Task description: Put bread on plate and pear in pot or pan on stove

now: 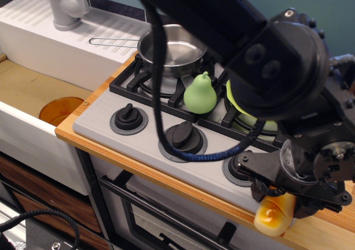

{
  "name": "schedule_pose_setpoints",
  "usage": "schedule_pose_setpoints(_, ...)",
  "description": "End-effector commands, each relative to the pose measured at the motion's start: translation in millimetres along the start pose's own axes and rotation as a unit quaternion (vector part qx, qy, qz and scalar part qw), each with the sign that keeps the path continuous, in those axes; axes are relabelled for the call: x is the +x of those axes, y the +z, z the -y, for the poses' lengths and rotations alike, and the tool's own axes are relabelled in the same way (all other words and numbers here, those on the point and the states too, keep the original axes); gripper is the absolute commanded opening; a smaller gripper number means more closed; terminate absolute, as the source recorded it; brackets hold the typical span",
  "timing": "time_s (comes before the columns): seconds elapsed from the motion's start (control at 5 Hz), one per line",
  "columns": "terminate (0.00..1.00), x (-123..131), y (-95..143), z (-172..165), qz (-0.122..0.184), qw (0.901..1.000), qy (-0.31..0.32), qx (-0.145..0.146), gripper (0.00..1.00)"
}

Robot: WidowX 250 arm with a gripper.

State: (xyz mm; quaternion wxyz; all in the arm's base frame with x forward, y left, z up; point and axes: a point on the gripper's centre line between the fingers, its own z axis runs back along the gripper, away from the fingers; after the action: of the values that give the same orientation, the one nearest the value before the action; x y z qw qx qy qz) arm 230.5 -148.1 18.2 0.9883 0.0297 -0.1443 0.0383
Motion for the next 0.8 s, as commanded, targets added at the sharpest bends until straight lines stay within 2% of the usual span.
schedule_pose_setpoints(0.0,0.00,18.3,30.0,-8.4,-0.008,0.9998,-0.015,0.003,0.00)
schedule_pose_setpoints(0.4,0.00,62.8,86.0,-47.5,-0.033,0.9976,-0.048,0.038,0.00)
schedule_pose_setpoints(0.6,0.00,91.7,85.7,-64.4,-0.024,0.9967,-0.070,0.034,0.00)
